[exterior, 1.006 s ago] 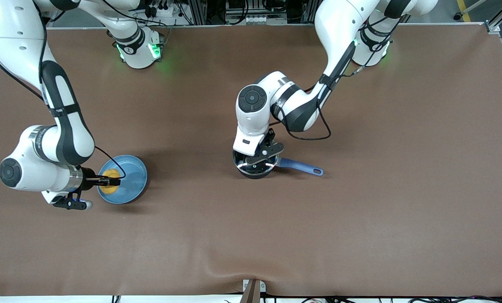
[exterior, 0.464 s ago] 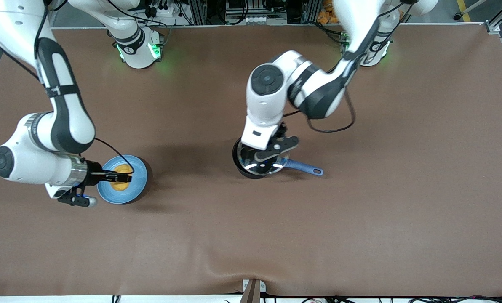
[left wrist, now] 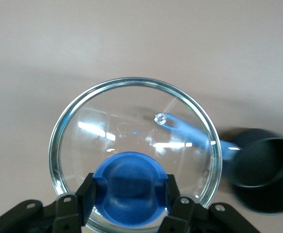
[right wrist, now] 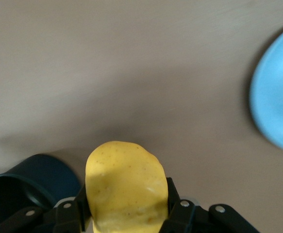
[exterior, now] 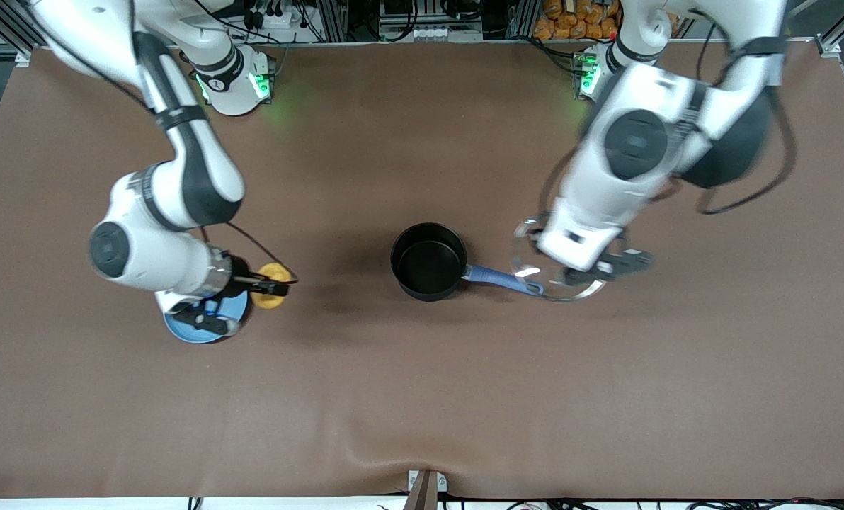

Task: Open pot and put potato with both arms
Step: 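Lift the potato with the right gripper while the left gripper lifts the lid, then carry the potato into the pot while the left gripper moves the lid aside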

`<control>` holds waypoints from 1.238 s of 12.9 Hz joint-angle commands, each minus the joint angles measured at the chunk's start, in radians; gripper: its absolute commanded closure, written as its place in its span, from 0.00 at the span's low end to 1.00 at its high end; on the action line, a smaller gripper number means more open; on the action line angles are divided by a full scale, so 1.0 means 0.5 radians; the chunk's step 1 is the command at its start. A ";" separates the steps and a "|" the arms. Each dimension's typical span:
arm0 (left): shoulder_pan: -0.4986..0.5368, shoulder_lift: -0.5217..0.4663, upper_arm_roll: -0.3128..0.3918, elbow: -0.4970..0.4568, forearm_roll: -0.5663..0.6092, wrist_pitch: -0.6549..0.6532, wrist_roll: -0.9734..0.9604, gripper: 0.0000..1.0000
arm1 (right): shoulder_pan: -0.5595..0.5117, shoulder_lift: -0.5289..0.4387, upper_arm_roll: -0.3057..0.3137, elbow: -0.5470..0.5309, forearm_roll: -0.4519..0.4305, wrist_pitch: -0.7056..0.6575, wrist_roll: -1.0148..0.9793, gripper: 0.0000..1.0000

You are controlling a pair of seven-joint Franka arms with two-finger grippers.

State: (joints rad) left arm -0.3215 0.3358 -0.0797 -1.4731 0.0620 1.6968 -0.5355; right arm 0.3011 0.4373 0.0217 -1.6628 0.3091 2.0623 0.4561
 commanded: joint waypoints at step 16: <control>0.760 0.110 -0.031 -1.315 -0.013 1.607 0.930 1.00 | 1.033 0.484 -0.099 0.021 -0.271 1.005 0.652 1.00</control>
State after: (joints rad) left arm 0.0531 0.3856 -0.0863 -2.1247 0.0355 2.4659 -0.0724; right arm 0.8075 0.6620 -0.0116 -1.6694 0.2111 2.5725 0.7705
